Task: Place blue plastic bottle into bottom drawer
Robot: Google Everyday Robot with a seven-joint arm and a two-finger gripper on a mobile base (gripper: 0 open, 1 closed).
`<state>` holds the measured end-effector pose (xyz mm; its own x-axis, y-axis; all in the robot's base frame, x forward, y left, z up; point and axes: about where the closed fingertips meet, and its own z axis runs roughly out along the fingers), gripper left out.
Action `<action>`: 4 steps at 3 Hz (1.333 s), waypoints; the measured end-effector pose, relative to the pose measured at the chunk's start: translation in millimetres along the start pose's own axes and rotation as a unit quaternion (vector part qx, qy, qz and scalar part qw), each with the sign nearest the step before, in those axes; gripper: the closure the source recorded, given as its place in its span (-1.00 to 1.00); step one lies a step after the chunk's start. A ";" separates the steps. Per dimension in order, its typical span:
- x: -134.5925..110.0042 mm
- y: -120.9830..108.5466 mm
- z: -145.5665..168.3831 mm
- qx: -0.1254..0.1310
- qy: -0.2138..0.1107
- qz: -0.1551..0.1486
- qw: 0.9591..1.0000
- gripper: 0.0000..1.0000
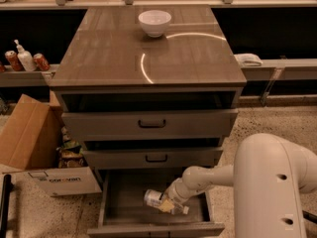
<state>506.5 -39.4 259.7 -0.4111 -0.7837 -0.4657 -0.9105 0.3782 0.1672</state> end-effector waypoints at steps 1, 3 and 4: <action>-0.1 -8.9 17.7 -0.004 -0.010 0.008 1.000 -0.47; 13.1 -21.4 34.2 -0.009 -0.023 0.027 0.999 -1.00; 41.2 -27.6 1.9 0.011 -0.027 0.050 0.998 -1.00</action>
Offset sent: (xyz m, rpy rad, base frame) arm 0.0254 0.0176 -0.0492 0.0747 0.0228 -0.0286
